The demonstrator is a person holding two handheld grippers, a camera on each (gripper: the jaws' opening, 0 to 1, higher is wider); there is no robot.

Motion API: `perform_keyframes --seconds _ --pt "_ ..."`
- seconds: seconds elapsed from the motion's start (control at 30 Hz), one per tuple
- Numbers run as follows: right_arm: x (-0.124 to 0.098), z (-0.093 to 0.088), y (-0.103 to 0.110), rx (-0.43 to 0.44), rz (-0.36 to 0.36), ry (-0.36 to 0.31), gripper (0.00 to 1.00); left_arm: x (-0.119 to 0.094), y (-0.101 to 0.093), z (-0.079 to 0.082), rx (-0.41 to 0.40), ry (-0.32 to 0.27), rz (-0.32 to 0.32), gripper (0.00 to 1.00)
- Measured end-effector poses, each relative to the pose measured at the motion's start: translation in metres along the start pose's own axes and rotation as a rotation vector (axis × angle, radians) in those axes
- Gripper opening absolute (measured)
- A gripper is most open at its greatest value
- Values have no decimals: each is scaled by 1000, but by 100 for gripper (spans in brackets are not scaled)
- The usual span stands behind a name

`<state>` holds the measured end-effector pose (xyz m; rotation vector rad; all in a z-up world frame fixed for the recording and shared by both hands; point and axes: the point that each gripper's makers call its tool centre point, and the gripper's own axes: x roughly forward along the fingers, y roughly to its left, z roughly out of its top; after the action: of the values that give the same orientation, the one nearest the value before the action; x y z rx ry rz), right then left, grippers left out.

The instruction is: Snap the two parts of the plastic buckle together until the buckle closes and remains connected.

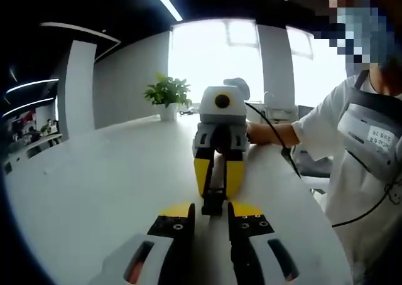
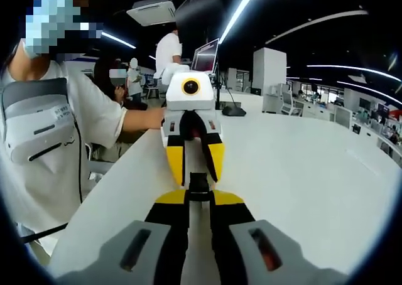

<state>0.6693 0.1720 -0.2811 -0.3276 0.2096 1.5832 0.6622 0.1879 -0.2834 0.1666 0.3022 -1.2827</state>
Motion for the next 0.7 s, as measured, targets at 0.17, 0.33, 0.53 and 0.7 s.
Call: perform_keyframes --seconds 0.17,0.33,0.53,0.7 --pt "-3 -2 -6 13 4 -5 11 -6 11 0 20 -4 78 20" --pt "-9 -5 -25 46 -4 -23 11 -15 10 0 4 22 108 21" --pt "-17 -4 -66 60 -34 -29 11 -29 13 5 -32 5 207 21" --pt "-12 -5 -91 68 -40 -31 11 -37 19 6 -72 -11 310 21"
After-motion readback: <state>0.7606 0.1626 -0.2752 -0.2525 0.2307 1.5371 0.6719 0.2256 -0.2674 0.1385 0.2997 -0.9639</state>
